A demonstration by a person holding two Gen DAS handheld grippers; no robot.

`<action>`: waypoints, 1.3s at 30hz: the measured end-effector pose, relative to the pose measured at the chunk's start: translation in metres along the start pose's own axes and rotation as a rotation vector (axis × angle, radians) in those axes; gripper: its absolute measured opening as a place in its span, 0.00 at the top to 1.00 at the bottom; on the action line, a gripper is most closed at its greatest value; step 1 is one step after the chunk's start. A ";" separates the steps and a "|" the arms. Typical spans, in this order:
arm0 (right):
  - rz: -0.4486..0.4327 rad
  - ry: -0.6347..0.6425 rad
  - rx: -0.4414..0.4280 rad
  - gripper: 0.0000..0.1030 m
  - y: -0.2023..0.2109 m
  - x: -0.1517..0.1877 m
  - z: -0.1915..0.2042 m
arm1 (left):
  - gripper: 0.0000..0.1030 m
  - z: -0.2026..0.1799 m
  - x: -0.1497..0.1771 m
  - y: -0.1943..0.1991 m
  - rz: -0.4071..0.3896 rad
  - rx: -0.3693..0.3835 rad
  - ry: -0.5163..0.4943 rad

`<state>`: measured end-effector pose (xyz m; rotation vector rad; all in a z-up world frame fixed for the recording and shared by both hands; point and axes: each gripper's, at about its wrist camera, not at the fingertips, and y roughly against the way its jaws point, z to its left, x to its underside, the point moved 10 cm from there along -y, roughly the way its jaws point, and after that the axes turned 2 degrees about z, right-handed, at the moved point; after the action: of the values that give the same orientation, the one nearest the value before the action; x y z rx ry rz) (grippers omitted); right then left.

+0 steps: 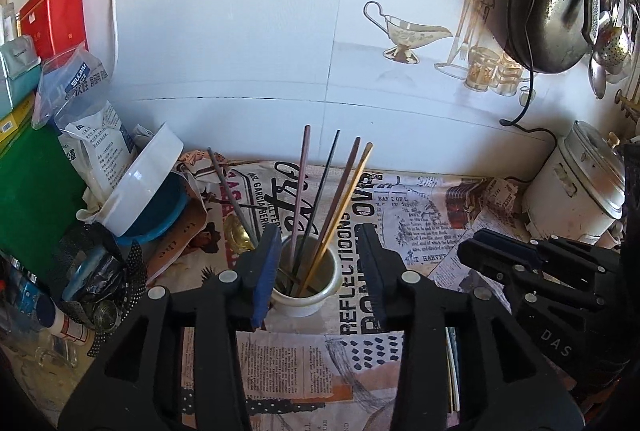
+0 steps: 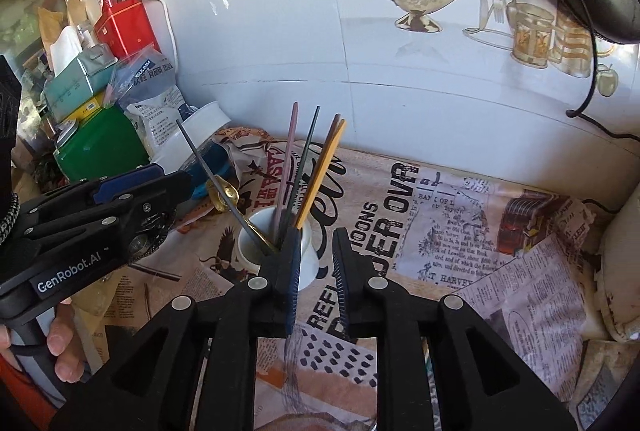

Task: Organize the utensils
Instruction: 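Open both tools to release the rod and chopstick into the cup, then grasp the silver fork with the left tool while the right tool grasps a teal chopstick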

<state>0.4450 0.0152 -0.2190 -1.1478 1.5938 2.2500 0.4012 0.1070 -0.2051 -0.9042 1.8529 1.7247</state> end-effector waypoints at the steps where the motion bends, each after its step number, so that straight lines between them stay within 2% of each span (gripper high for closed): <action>1: 0.000 0.002 0.006 0.84 0.005 0.002 -0.005 | 0.60 -0.006 0.002 -0.001 0.004 0.003 -0.001; 6: 0.007 -0.009 0.033 0.82 0.020 0.017 -0.032 | 0.57 -0.035 0.015 -0.008 0.030 0.011 -0.014; 10: 0.046 -0.034 0.052 0.82 0.021 0.038 -0.057 | 0.56 -0.059 0.033 -0.025 0.079 0.020 -0.032; 19: 0.178 -0.092 0.083 0.82 -0.001 0.095 -0.111 | 0.56 -0.107 0.106 -0.091 0.291 0.028 -0.091; 28: 0.281 -0.139 0.072 0.82 -0.015 0.141 -0.140 | 0.56 -0.129 0.181 -0.142 0.486 0.035 -0.132; 34: 0.323 -0.154 0.060 0.82 -0.021 0.160 -0.149 | 0.56 -0.138 0.202 -0.153 0.534 0.042 -0.148; 39: 0.345 -0.137 0.063 0.82 -0.025 0.171 -0.151 | 0.55 -0.145 0.205 -0.157 0.525 0.062 -0.159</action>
<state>0.4140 -0.1542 -0.3712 -0.7290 1.9118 2.3960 0.3897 -0.0694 -0.4423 -0.2492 2.1445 1.9460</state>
